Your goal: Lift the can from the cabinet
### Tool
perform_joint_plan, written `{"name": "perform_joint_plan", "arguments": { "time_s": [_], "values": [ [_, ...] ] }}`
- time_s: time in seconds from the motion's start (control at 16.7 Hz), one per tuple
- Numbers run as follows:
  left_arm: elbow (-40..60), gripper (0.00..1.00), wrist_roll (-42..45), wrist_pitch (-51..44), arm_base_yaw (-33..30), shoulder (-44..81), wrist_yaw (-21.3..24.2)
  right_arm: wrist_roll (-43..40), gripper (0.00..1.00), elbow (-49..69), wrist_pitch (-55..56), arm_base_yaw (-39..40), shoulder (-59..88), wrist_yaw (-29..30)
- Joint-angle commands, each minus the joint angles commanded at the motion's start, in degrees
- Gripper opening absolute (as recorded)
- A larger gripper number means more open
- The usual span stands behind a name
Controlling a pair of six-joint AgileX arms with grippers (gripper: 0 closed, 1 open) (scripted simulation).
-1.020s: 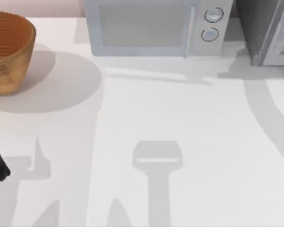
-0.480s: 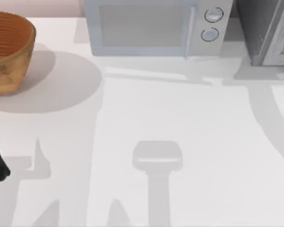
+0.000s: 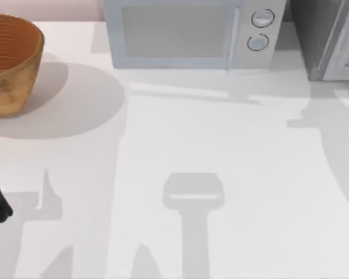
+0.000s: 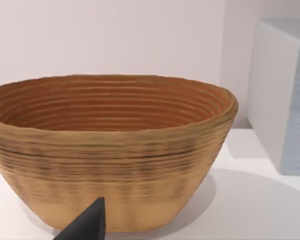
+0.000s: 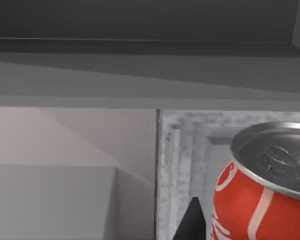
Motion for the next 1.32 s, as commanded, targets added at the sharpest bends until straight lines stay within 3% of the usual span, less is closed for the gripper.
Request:
{"name": "perform_joint_plan", "arguments": {
  "time_s": [0.78,1.02,1.32],
  "values": [
    [0.0,1.0,0.0,0.0,0.0,0.0,0.0,-0.35,0.0,-67.87,25.26,-14.19,-43.35,-14.26],
    [0.0,1.0,0.0,0.0,0.0,0.0,0.0,-0.48,0.0,-77.77,29.29,-16.5,-50.45,-16.79],
    [0.0,1.0,0.0,0.0,0.0,0.0,0.0,-0.5,0.0,-79.07,29.85,-16.82,-51.46,-17.16]
  ]
}}
